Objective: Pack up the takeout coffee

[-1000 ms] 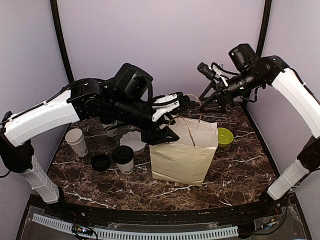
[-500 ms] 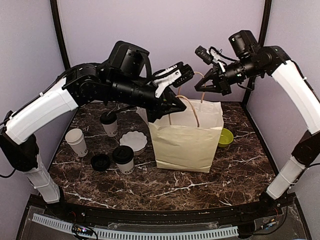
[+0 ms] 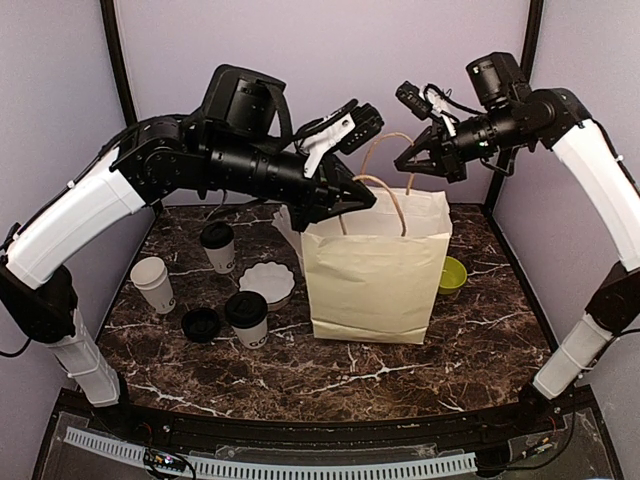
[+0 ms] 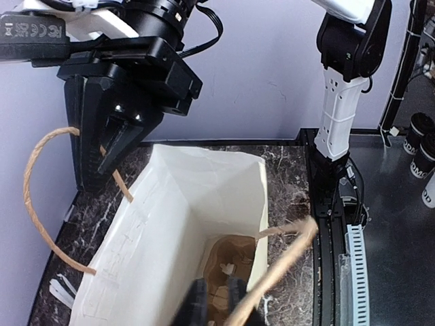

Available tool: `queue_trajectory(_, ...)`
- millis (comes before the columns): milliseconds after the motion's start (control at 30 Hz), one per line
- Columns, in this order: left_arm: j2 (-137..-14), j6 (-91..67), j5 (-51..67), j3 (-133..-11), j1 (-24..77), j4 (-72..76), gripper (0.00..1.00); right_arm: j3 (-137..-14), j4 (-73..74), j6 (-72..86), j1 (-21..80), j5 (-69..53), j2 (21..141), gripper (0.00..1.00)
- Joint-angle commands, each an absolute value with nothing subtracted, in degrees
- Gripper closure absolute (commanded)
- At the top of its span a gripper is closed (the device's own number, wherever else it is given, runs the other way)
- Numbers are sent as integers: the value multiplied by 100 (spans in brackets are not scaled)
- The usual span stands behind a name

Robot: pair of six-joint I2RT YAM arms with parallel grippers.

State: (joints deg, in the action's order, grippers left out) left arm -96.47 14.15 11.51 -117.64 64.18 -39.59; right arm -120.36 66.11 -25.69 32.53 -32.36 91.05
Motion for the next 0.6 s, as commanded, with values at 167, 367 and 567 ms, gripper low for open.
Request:
queue_trajectory(167,-9402,1515,901,-11030,6423,-4550,29,-10758,6509,-2773,3147,-3223,9031,16)
queue_trajectory(367,-8668,1557,1273,-10614,6459,-4435,20,-10604,6551,-2834,3146,-3198,8816,2)
queue_trajectory(567,-8092,1517,753,-9988,6460,-3879,19,-10721,6628,-2804,3146,-3160,8710,1)
